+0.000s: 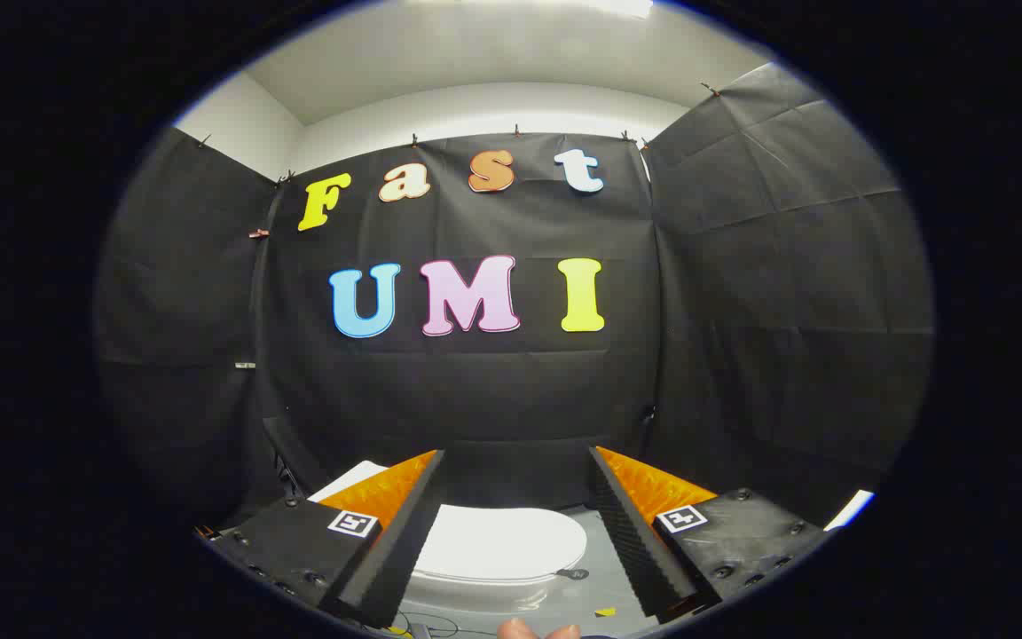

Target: Open the toilet lid.

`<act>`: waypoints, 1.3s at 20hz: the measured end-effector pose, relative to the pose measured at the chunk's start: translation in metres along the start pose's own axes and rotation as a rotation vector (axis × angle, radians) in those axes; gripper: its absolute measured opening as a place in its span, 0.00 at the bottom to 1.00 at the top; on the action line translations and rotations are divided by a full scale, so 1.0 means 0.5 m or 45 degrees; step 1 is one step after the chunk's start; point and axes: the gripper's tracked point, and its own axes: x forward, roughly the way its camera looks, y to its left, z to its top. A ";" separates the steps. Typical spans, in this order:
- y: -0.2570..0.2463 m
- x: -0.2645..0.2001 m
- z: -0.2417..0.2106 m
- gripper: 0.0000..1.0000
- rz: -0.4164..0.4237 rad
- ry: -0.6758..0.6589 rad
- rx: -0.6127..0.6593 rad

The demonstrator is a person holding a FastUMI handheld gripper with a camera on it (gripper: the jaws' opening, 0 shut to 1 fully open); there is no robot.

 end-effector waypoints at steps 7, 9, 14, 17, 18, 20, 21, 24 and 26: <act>-0.008 0.000 0.011 0.98 -0.018 -0.016 -0.022; -0.010 0.000 0.012 0.98 -0.021 -0.019 -0.028; -0.010 -0.003 0.018 0.98 -0.017 -0.030 -0.035; -0.012 -0.003 0.018 0.98 -0.020 -0.032 -0.027; -0.012 -0.003 0.020 0.98 -0.020 -0.036 -0.025; -0.020 -0.002 0.023 0.98 -0.035 -0.045 -0.031; -0.025 0.000 0.022 0.98 -0.044 -0.048 -0.027; -0.027 0.004 0.021 0.98 -0.033 -0.055 0.017; -0.036 0.011 0.020 0.98 -0.034 -0.066 0.026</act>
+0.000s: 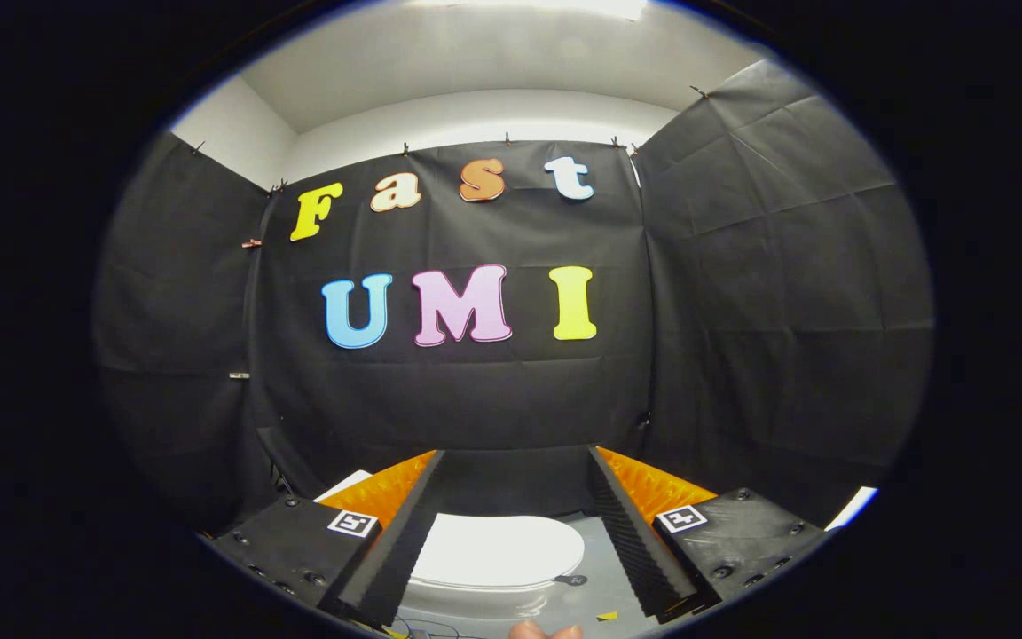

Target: Open the toilet lid.

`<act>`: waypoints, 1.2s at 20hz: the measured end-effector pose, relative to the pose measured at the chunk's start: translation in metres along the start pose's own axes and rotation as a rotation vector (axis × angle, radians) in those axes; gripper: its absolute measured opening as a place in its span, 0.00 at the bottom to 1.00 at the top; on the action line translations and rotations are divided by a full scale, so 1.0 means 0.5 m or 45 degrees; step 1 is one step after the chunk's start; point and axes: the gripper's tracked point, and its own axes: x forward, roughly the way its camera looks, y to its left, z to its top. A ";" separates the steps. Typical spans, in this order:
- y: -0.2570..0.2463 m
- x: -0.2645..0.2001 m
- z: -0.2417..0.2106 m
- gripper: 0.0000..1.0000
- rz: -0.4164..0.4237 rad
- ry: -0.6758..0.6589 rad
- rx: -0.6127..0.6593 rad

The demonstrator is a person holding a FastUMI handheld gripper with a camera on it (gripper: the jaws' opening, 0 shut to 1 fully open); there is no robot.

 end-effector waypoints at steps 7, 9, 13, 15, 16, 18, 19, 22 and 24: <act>-0.044 0.035 -0.011 0.98 -0.028 -0.084 -0.067; -0.054 0.051 -0.028 0.98 -0.026 -0.095 -0.076; -0.084 0.095 -0.106 0.98 0.004 -0.066 -0.119; -0.109 0.119 -0.159 0.98 0.012 -0.033 -0.153; -0.121 0.131 -0.188 0.98 0.018 -0.013 -0.153; -0.145 0.154 -0.251 0.98 0.038 0.045 -0.116; -0.156 0.166 -0.283 0.98 0.046 0.070 -0.095; -0.191 0.199 -0.370 0.98 0.083 0.112 -0.046; -0.217 0.220 -0.429 0.98 0.105 0.147 0.022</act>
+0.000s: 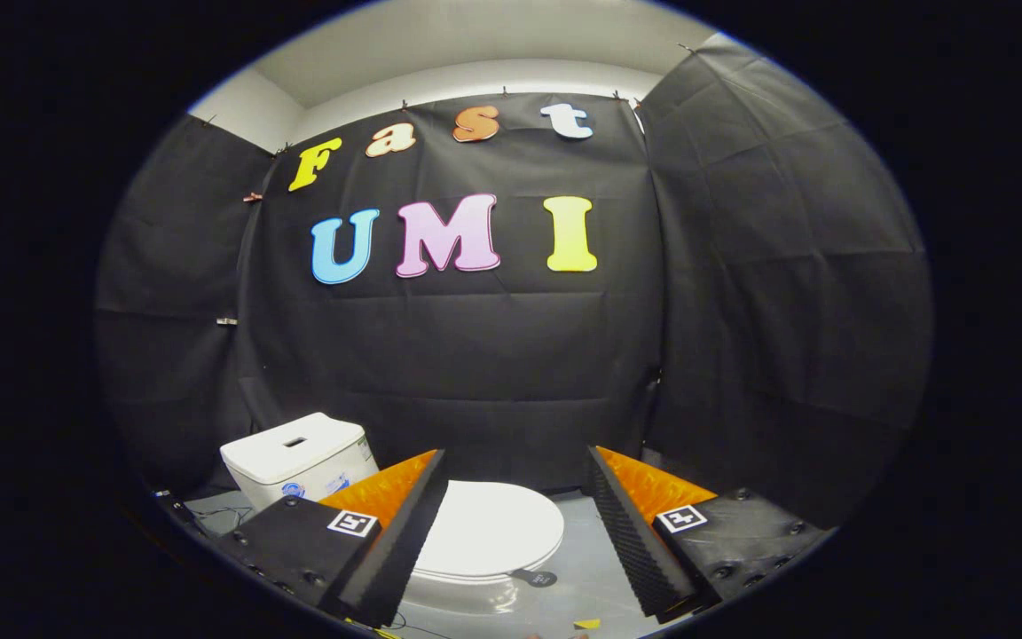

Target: Open the toilet lid.

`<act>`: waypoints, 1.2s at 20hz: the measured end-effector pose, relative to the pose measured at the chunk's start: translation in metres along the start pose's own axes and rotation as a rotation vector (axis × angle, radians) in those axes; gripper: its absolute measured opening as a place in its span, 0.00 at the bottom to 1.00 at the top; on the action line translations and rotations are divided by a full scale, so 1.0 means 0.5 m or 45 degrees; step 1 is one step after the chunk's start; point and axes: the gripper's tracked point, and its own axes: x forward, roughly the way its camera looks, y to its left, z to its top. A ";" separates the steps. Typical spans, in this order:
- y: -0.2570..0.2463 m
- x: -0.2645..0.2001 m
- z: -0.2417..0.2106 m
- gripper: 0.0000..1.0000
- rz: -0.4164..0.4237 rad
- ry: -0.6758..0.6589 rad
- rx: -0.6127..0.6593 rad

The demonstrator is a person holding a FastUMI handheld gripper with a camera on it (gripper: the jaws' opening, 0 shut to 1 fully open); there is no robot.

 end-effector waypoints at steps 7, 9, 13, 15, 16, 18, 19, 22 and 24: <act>-0.143 0.078 -0.252 0.99 -0.025 0.251 0.373; -0.173 0.089 -0.328 0.98 -0.025 0.340 0.502; -0.211 0.104 -0.475 0.99 -0.033 0.525 0.753; -0.222 0.113 -0.523 0.99 -0.035 0.554 0.894; -0.222 0.118 -0.541 0.98 -0.021 0.563 0.982; -0.225 0.128 -0.577 0.98 -0.017 0.609 1.149; -0.223 0.133 -0.598 0.99 -0.021 0.629 1.223; -0.206 0.152 -0.651 0.98 -0.031 0.693 1.388; -0.193 0.161 -0.675 0.96 -0.028 0.727 1.466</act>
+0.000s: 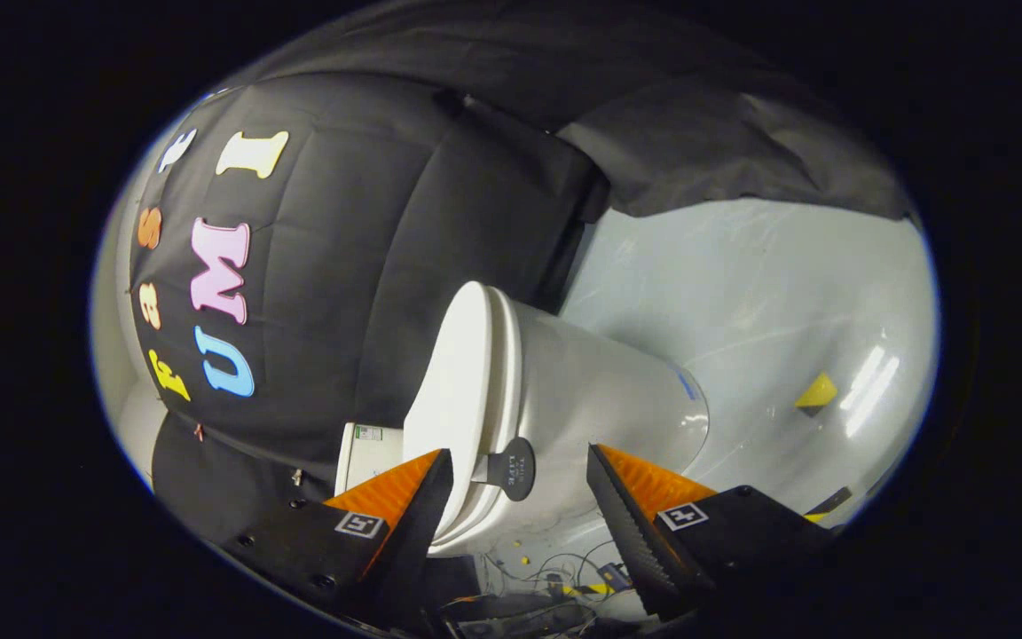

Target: Open the toilet lid.

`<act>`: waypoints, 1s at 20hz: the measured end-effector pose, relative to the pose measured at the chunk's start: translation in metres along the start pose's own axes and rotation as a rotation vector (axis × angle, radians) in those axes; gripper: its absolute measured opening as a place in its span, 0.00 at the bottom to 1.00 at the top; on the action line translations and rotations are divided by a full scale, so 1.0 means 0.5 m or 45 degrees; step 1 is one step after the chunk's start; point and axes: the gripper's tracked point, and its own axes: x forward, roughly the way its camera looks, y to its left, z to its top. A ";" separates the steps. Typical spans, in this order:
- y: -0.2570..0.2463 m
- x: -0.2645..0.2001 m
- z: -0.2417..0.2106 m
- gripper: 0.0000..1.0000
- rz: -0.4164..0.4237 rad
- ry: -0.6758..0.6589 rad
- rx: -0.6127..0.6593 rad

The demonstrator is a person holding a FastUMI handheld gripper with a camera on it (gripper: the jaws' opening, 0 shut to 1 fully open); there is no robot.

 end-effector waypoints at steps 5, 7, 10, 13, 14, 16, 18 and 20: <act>0.008 0.036 -0.008 0.46 0.065 0.038 0.181; 0.014 0.035 -0.004 0.17 0.082 0.038 0.153; 0.034 0.038 -0.013 0.10 0.082 0.078 0.108; 0.055 0.035 -0.014 0.10 0.006 0.077 0.005; 0.066 0.031 -0.010 0.10 -0.016 0.071 -0.030; 0.097 0.019 -0.008 0.10 -0.046 0.069 -0.100; 0.136 0.006 -0.003 0.10 -0.061 0.062 -0.157; 0.175 -0.010 -0.002 0.10 -0.063 0.047 -0.198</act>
